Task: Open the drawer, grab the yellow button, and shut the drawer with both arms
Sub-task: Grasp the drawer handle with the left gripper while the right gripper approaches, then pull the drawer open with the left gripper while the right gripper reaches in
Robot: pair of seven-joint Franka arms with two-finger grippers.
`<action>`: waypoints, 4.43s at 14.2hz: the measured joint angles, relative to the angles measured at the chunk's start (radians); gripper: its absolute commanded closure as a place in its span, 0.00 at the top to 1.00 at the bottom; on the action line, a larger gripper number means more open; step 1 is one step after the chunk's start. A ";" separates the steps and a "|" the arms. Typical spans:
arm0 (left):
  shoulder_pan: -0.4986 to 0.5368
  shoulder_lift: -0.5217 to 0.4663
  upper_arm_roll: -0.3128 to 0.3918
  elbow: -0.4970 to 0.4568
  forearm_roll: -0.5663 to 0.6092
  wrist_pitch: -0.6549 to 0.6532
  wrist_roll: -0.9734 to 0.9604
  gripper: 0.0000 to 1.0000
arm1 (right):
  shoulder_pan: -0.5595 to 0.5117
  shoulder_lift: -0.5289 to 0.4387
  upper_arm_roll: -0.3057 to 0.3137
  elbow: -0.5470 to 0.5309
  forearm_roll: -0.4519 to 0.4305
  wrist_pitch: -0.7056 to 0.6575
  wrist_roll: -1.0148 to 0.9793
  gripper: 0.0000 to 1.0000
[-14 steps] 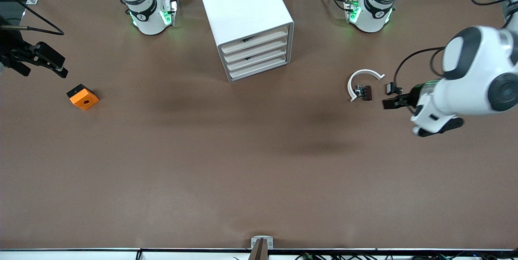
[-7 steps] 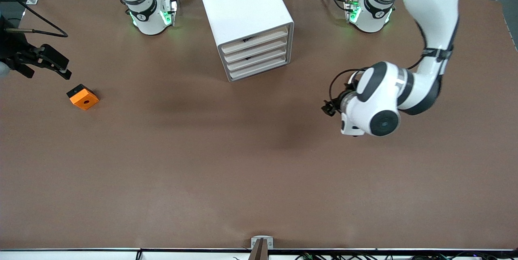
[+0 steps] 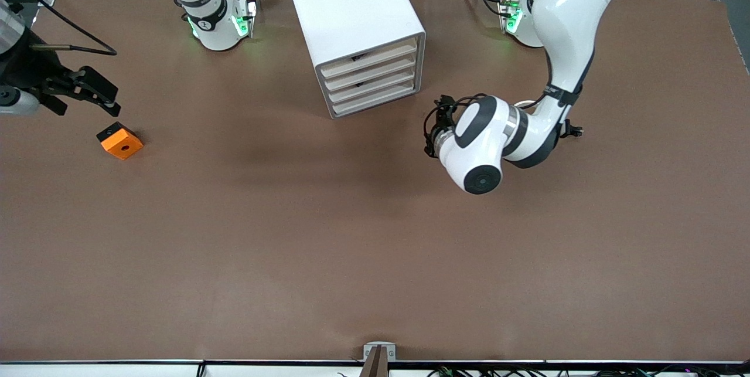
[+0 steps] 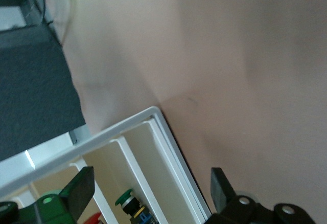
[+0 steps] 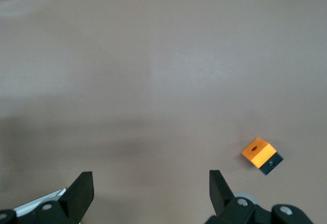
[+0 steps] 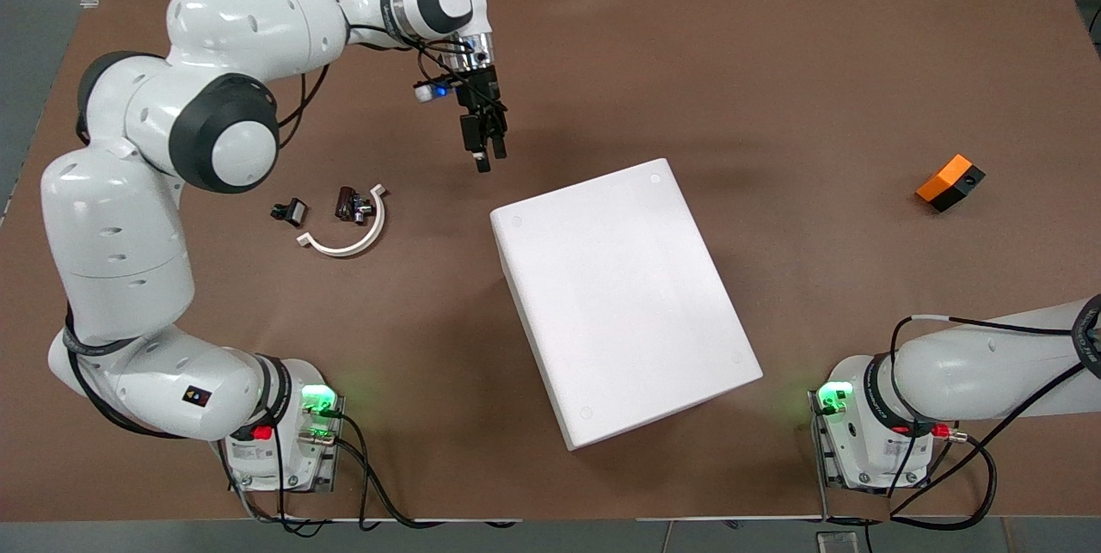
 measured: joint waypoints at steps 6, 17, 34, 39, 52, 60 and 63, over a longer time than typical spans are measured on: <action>-0.010 0.028 0.001 0.002 -0.186 -0.138 -0.146 1.00 | 0.100 0.013 0.003 -0.015 0.000 -0.072 0.224 1.00; -0.097 0.065 0.002 0.013 -0.334 -0.163 -0.371 0.87 | 0.259 0.020 0.005 -0.026 0.023 -0.078 0.551 1.00; -0.136 0.065 -0.001 0.023 -0.452 -0.176 -0.373 0.22 | 0.353 0.050 0.006 -0.029 0.027 -0.049 0.711 1.00; -0.152 0.071 0.001 0.023 -0.453 -0.177 -0.409 0.00 | 0.387 0.060 0.006 -0.028 0.027 -0.043 0.763 1.00; -0.063 0.089 0.089 0.122 -0.454 -0.178 -0.418 0.00 | 0.588 0.224 0.006 0.081 0.032 0.072 1.237 1.00; -0.044 0.099 0.093 0.142 -0.454 -0.171 -0.413 0.15 | 0.721 0.373 0.006 0.087 0.033 0.215 1.436 1.00; -0.031 0.101 0.094 0.155 -0.454 -0.170 -0.411 0.42 | 0.721 0.391 0.002 0.085 0.033 0.213 1.438 1.00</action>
